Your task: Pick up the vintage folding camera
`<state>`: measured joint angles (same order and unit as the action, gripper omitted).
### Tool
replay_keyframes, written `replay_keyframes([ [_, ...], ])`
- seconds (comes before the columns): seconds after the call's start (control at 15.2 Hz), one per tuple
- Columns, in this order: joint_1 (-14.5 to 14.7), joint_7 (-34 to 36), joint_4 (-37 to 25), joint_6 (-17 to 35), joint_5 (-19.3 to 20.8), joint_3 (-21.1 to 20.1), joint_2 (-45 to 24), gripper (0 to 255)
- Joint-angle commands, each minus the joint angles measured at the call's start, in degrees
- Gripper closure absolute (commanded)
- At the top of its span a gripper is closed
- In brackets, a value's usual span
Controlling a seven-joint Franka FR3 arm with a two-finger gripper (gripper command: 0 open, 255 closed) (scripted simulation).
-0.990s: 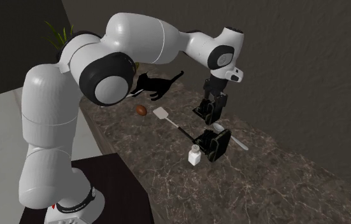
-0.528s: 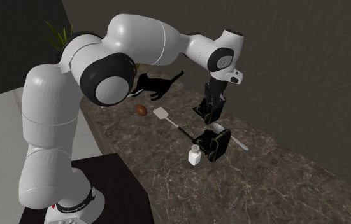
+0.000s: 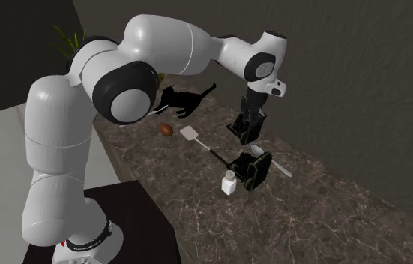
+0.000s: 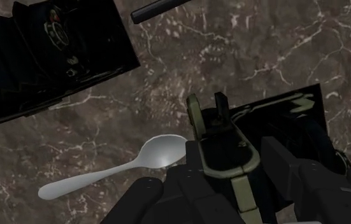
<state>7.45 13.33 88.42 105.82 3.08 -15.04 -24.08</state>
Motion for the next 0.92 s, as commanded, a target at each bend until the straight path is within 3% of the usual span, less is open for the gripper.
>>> replay_keyframes([
  [0.0,-0.03,-0.06,-1.11,-1.4,-0.1,-0.04,0.36,255],
  [0.86,0.2,0.0,-8.37,-9.55,-0.37,-0.26,1.3,255],
])
